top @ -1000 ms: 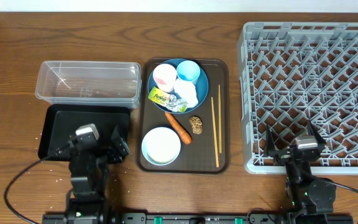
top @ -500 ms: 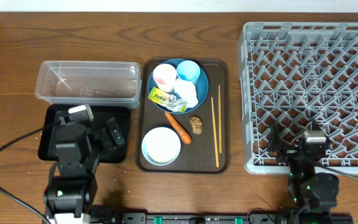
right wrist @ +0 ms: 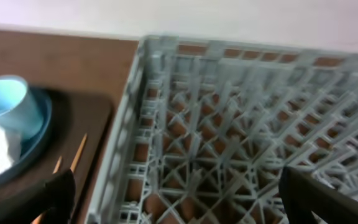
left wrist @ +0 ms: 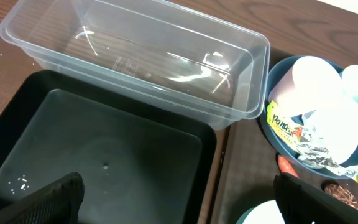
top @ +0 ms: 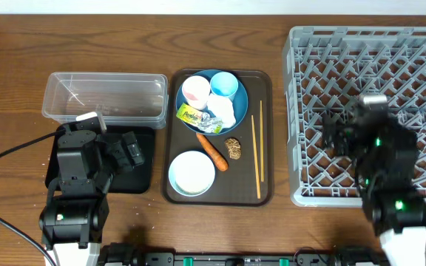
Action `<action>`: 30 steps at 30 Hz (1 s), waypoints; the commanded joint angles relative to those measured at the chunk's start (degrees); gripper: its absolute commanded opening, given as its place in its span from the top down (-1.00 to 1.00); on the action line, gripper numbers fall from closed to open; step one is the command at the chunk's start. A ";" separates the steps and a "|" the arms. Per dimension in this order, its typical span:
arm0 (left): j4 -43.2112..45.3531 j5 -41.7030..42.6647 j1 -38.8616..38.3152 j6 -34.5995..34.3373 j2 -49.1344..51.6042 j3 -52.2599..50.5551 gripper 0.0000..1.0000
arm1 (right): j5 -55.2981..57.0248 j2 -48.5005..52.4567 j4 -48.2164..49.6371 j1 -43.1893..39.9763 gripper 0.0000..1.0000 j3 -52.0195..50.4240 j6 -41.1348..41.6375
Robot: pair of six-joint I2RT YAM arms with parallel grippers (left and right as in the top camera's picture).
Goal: Sort waste into correct bins and load items into the dishwasher rack
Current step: 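Raise the right gripper and move it toward the blue plate, then lower the right gripper onto the blue cup and close on it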
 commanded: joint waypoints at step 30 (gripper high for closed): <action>-5.68 -0.42 5.57 -2.25 22.60 17.40 -0.96 | -11.21 43.69 -4.87 13.97 -0.52 45.70 -2.40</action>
